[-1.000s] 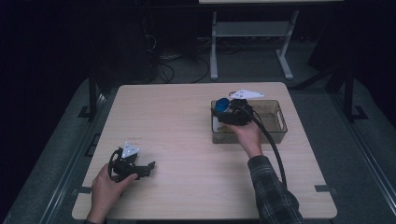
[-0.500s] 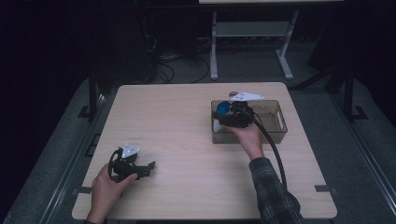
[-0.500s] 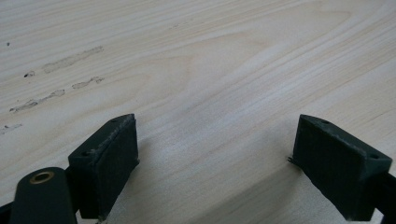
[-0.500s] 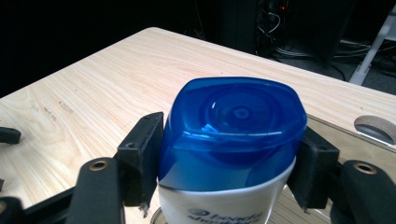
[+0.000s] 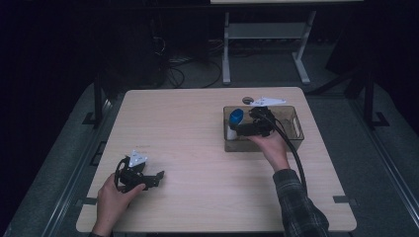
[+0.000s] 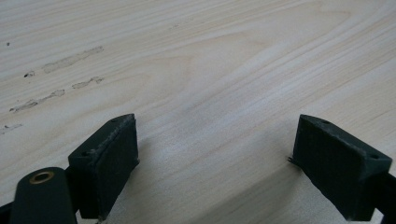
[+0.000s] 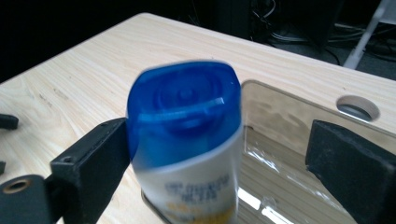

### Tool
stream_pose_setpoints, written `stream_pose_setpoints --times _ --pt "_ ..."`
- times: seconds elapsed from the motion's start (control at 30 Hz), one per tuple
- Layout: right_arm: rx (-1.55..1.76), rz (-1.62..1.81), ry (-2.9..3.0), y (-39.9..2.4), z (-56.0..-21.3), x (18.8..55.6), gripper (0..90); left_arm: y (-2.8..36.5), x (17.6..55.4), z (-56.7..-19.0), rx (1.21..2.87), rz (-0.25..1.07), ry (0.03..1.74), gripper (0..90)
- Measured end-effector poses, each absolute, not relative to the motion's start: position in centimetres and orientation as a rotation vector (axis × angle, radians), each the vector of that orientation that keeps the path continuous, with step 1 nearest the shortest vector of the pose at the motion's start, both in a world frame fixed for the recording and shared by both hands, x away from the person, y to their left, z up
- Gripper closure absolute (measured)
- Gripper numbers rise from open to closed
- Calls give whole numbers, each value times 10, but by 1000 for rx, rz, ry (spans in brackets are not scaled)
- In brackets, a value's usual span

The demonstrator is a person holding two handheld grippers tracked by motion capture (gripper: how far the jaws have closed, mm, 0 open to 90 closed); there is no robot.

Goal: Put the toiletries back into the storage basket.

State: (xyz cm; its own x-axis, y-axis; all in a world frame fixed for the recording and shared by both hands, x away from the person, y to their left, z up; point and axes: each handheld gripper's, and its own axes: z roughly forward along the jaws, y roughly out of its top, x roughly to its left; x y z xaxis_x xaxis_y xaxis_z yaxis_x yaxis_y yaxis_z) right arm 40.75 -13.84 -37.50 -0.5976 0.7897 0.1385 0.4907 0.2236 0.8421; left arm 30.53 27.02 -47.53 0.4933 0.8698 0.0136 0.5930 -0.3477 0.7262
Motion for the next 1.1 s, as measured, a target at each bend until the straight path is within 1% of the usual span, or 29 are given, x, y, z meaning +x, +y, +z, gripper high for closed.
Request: stream_pose_setpoints --times 0.03,0.2,0.67,1.1 --pt "1191 1307 2185 -140 -374 406 30 270 305 -475 2072 532 1197 129" --pt "1213 1292 2162 -156 -375 395 10 270 305 -475 2070 532 1197 129" --pt "1268 1289 2097 -201 -387 364 10 270 305 -475 2071 532 1197 129" --pt "1298 1281 2050 -229 -401 331 10 270 305 -476 2068 532 1198 129"
